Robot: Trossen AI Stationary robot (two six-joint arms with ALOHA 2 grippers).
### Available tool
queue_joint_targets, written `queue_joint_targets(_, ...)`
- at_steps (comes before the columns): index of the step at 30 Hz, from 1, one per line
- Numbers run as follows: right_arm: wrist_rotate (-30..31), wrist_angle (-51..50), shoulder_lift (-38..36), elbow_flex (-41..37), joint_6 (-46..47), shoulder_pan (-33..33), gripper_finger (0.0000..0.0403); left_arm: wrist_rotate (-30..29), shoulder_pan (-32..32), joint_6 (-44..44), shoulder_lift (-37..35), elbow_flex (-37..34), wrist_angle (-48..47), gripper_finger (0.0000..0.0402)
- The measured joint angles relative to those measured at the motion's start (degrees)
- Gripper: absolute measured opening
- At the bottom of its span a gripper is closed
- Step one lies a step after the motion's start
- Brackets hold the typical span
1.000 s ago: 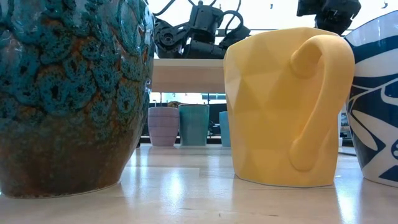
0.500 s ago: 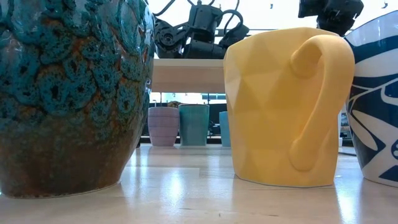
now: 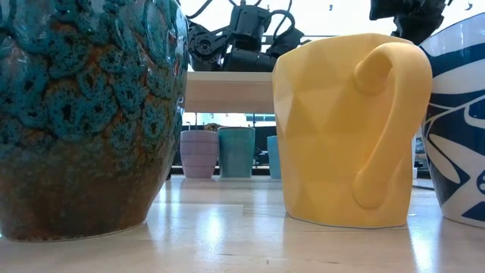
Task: Place coffee mugs
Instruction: Put the green mug on the shelf, then put the light blue mug on the shelf
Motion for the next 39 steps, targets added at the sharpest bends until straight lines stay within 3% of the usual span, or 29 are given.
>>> queue_joint_targets(6, -1.0, 2.1, -3.1, 0.0, 3.4, 2.9, 0.0077, 0.0, 0.9, -0.2, -4.0, 0.0, -9.3, 0.0354)
queue_joint_targets(15, -1.4, 15.6, -6.3, -0.6, 3.0, 9.8, 0.0077, 2.2, 2.9, 3.9, -13.0, -0.1, -30.4, 0.0354)
queue_joint_targets(23, 0.6, 22.3, -6.7, -2.4, 3.2, 16.1, 0.0077, -3.4, 8.2, 2.9, -20.4, 0.0, -48.9, 0.0354)
queue_joint_targets(28, 3.5, 23.2, -6.7, -2.4, 3.3, 18.2, 0.0077, -3.4, 12.4, -0.8, -21.4, 0.0, -58.3, 0.0353)
queue_joint_targets(34, 3.7, 23.7, -6.6, -2.4, 2.9, 18.4, 0.0077, -4.7, 14.2, -0.9, -20.8, 0.2, -60.3, 0.0330)
queue_joint_targets(39, 3.6, 24.7, -6.6, -2.4, 1.5, 18.4, 0.0077, -5.9, 14.3, 0.7, -20.8, 4.6, -62.6, 0.0310)
